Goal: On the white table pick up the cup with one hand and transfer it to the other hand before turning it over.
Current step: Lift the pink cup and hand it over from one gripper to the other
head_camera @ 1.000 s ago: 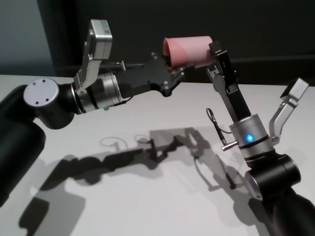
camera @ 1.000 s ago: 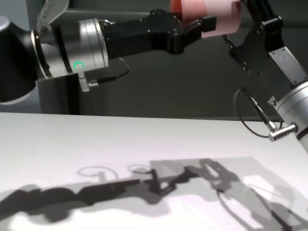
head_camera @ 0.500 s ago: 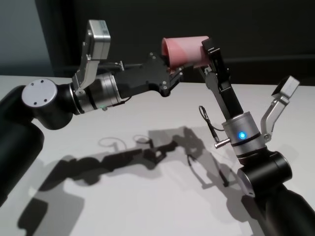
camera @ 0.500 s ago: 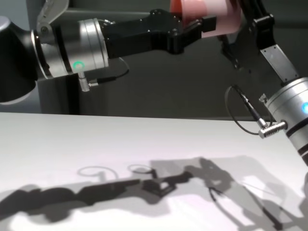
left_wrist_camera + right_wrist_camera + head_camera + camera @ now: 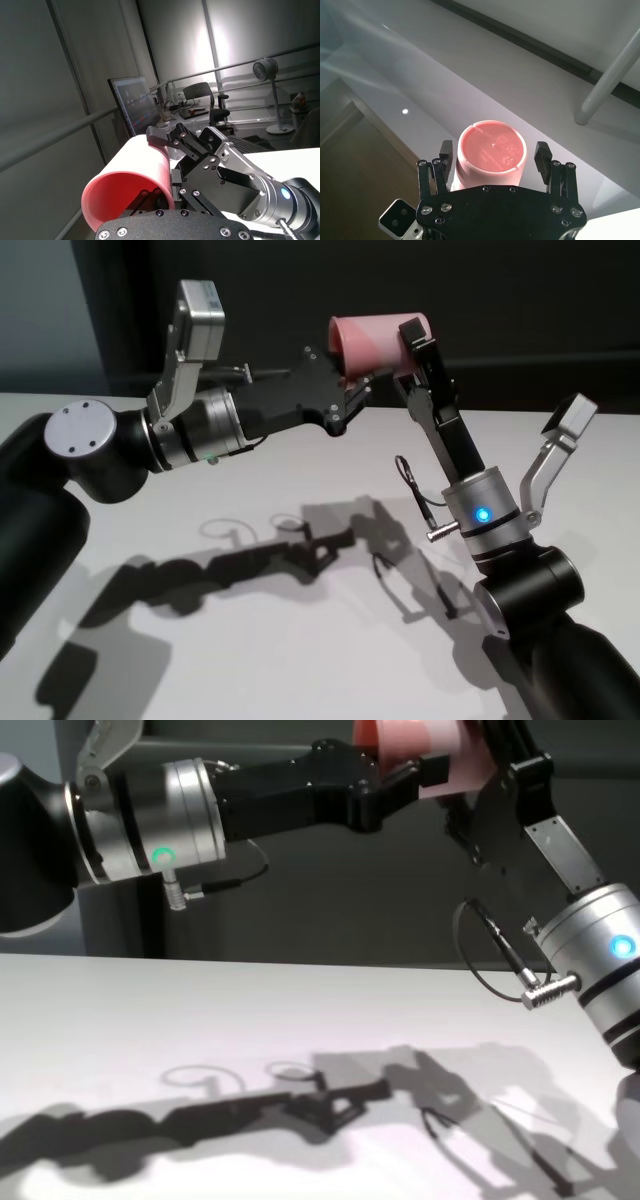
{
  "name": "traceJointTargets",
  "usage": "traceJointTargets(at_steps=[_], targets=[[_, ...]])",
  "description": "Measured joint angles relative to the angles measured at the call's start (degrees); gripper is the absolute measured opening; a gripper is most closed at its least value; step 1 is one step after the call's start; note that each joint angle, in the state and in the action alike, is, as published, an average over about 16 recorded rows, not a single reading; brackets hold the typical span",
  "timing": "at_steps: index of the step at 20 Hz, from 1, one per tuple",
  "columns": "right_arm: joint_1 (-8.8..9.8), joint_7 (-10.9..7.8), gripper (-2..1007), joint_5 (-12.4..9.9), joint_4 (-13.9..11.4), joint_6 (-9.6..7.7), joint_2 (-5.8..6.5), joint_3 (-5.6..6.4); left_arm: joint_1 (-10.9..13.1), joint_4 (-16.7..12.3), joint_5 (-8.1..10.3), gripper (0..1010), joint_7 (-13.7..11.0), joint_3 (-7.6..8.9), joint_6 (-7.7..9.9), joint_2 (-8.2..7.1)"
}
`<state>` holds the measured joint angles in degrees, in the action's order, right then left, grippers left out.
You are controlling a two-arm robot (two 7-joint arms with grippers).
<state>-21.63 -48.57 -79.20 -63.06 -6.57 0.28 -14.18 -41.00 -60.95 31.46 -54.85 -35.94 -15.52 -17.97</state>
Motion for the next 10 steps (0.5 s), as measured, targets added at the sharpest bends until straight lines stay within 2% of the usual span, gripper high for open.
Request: traceJointTargets(at_steps=[10], targets=[[-0.29,0.17,1002,-0.4,0.0,0.96,0.38,-1.0,0.0,0.0,0.0,45,0.0,0.0,0.0,0.0]])
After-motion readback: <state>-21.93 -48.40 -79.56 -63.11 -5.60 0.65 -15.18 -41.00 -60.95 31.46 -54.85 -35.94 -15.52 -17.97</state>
